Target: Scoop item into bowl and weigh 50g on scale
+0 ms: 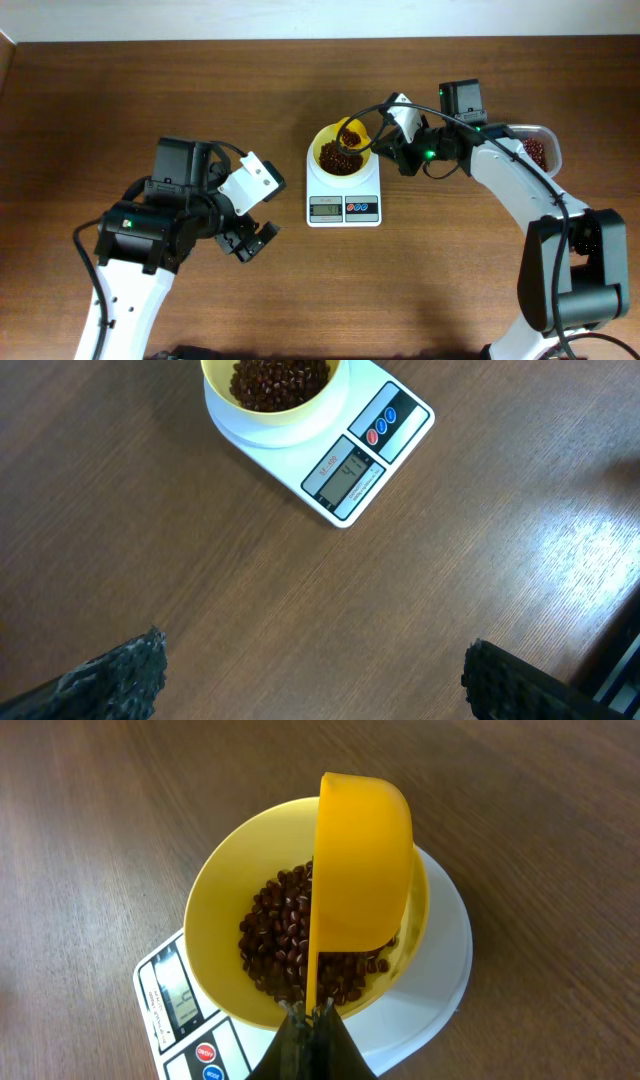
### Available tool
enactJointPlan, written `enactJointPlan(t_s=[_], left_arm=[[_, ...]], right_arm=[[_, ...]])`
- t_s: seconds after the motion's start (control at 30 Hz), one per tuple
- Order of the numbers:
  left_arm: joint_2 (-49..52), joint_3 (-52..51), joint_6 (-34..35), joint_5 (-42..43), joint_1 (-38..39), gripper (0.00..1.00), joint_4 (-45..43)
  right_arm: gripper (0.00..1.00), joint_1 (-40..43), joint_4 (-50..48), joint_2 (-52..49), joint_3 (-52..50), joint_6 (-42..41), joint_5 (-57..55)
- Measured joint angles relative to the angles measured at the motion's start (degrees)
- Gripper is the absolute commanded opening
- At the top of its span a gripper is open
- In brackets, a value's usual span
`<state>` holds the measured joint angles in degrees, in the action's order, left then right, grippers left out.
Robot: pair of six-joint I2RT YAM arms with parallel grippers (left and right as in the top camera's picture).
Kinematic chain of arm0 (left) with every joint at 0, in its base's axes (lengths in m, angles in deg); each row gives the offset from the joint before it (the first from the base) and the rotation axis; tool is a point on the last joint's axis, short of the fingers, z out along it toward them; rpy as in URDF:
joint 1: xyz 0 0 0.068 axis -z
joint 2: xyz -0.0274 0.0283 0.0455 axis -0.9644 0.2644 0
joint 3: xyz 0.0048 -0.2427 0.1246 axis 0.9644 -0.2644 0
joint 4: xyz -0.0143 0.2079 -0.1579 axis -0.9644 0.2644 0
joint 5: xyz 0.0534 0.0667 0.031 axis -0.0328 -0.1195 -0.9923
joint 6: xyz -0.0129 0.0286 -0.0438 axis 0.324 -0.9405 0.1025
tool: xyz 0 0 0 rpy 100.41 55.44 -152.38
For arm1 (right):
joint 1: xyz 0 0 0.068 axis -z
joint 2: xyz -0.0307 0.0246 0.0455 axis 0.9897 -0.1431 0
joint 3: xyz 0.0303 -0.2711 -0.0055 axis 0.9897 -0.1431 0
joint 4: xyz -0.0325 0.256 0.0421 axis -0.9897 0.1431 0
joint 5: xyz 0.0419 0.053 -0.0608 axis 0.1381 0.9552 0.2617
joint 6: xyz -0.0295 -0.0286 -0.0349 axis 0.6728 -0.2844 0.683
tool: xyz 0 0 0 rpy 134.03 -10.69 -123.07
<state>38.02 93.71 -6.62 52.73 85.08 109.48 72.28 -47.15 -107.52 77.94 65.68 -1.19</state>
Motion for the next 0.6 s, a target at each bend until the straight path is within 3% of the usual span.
enactJointPlan(t_s=[0.6], left_arm=[[0.0,0.0,0.0,0.0,0.0,0.99,0.0]], right_arm=[[0.04,-1.5,2.4,1.0,0.7,0.0,-2.6]])
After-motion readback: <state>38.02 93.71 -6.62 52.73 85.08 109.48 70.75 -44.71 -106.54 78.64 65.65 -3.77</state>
